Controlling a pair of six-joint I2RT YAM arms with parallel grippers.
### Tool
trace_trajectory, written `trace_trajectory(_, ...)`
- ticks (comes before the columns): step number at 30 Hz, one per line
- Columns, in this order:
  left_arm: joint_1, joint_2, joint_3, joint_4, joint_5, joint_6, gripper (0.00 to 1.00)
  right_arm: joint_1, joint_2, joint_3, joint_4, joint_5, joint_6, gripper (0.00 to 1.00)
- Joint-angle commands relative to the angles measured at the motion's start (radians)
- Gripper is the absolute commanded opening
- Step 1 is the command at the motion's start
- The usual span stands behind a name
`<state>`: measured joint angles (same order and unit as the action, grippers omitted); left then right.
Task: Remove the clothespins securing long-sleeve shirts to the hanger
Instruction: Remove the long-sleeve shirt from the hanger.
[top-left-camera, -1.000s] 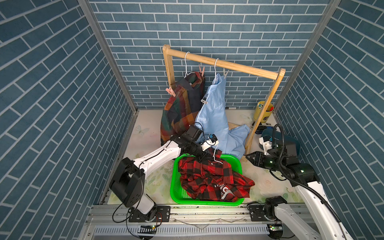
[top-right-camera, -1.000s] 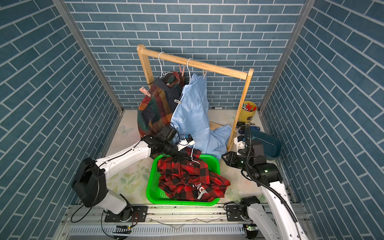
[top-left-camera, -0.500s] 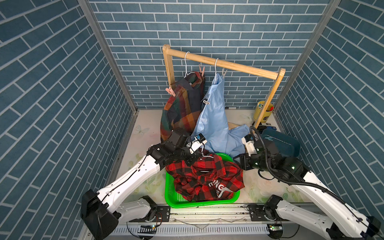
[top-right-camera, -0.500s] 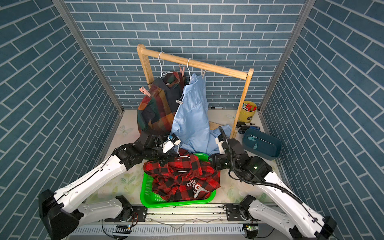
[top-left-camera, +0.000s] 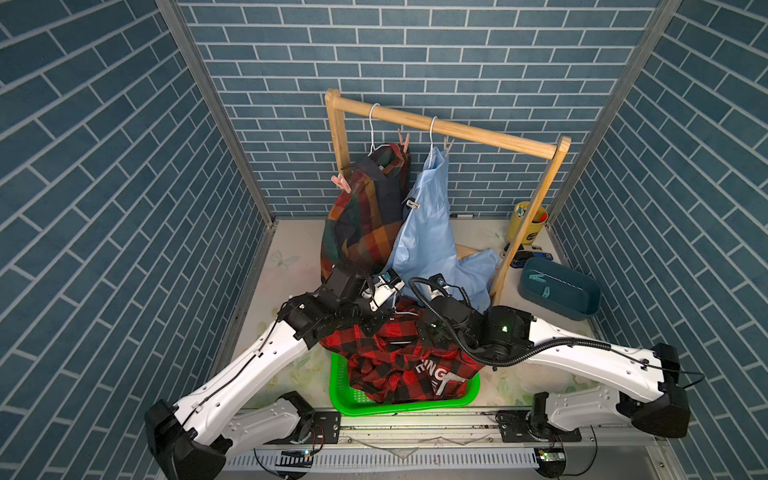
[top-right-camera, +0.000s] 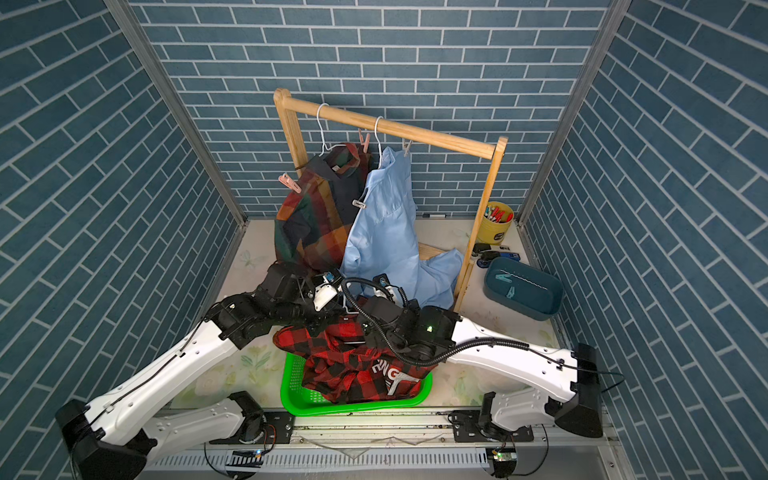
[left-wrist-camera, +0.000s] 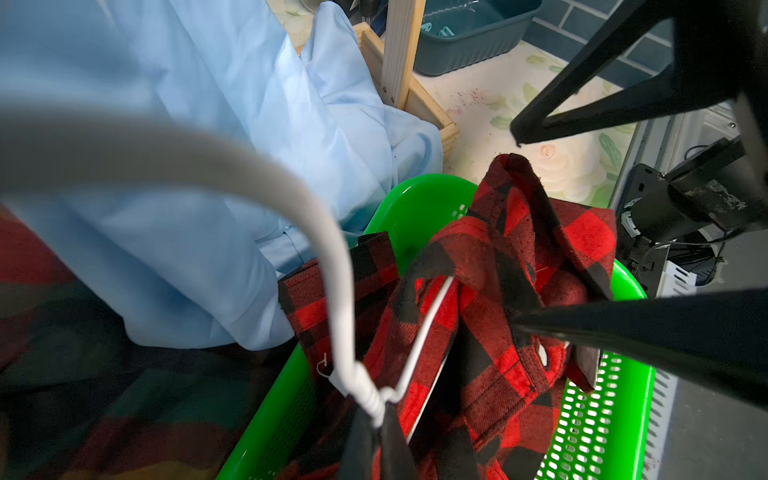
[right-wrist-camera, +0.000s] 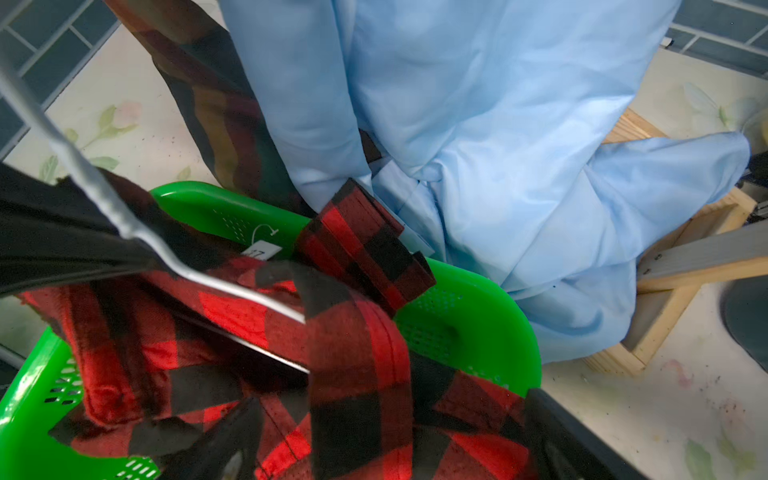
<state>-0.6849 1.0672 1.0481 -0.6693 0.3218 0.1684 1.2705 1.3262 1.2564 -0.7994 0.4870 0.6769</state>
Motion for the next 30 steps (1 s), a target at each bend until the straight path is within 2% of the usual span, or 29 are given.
trace_trajectory(1, 0.004, -0.018, 0.004, -0.034, -0.008, -0.004, 0.0, 0.01, 0.023, 0.014, 0.005, 0.029, 0.058, 0.94)
trace_trajectory(8, 0.004, -0.024, 0.013, -0.047, -0.009, -0.002, 0.0, 0.01, 0.054, 0.03, -0.044, 0.004, 0.078, 0.67)
trace_trajectory(11, 0.004, -0.024, 0.014, -0.047, -0.017, 0.0, 0.0, 0.01, 0.062, 0.032, -0.066, -0.017, 0.087, 0.5)
trace_trajectory(16, 0.004, -0.043, 0.024, -0.06, -0.011, -0.003, 0.0, 0.006, 0.053, 0.02, -0.092, 0.002, 0.09, 0.1)
trace_trajectory(18, 0.004, -0.056, 0.034, -0.082, -0.017, 0.006, 0.0, -0.002, 0.04, 0.018, -0.104, 0.011, 0.089, 0.0)
trace_trajectory(30, 0.003, -0.121, 0.039, -0.153, -0.013, 0.049, 0.0, -0.145, -0.07, -0.076, -0.101, -0.042, 0.075, 0.0)
